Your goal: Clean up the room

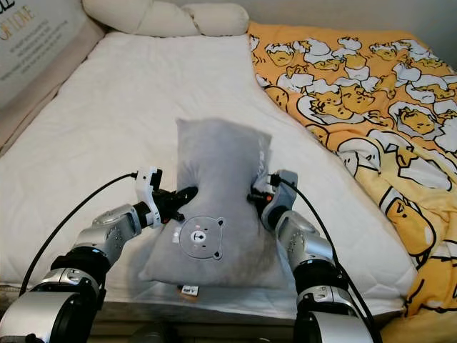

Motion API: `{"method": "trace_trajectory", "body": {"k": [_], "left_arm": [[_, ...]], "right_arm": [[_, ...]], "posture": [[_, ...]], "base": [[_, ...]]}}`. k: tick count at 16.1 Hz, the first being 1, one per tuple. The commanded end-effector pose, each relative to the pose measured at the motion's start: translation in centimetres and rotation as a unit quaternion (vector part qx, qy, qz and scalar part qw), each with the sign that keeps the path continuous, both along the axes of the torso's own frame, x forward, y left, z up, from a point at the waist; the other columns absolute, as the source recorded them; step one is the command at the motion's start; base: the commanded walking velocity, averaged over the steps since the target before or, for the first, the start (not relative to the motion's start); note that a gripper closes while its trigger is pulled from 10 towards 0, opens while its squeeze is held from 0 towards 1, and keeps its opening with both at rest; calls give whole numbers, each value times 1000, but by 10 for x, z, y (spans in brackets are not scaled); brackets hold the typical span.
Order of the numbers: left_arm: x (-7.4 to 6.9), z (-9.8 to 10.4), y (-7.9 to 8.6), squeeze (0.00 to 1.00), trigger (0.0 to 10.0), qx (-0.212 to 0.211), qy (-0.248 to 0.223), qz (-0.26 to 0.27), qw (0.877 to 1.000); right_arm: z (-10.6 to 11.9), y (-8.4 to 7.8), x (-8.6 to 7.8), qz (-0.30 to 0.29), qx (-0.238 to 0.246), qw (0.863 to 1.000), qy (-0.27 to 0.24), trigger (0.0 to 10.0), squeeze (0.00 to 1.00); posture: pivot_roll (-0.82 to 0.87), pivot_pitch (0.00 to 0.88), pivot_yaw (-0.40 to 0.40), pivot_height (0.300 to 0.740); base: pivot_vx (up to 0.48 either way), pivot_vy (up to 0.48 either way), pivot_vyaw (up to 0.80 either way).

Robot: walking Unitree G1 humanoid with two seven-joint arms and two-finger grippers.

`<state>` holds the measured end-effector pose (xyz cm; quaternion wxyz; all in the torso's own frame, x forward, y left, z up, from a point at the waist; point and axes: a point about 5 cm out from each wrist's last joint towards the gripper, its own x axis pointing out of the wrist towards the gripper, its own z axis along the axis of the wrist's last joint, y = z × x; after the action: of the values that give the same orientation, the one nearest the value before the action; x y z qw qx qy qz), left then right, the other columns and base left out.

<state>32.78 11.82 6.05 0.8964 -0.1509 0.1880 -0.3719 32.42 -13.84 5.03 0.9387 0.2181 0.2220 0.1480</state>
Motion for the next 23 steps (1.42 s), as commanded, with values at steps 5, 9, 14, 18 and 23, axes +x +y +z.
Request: {"method": "trace_trajectory", "body": {"k": [5,9,14,18,23], "left_arm": [[9,49,-16,110,0,14,-143,9,990],[3,60,-9,98,10000,54,-187,72,978],[6,75,-4,0,10000,99,-231,132,959],[6,75,-4,0,10000,124,-231,140,955],[8,74,-1,0,10000,150,-229,140,951]], "right_arm": [[42,8,4,-93,-1,985,-148,0,0],[49,13,-8,-109,-10,979,-171,8863,0],[61,14,-5,-125,-36,969,-209,10000,0],[58,13,-4,-144,-65,969,-190,10000,0],[59,15,-4,-145,-55,969,-192,10000,0]], "posture": [[42,0,24,740],[40,0,33,740],[46,0,35,740],[47,0,31,740],[57,0,37,740]], "base": [[0,0,0],[0,0,0],[0,0,0],[0,293,0],[0,469,0]]}}
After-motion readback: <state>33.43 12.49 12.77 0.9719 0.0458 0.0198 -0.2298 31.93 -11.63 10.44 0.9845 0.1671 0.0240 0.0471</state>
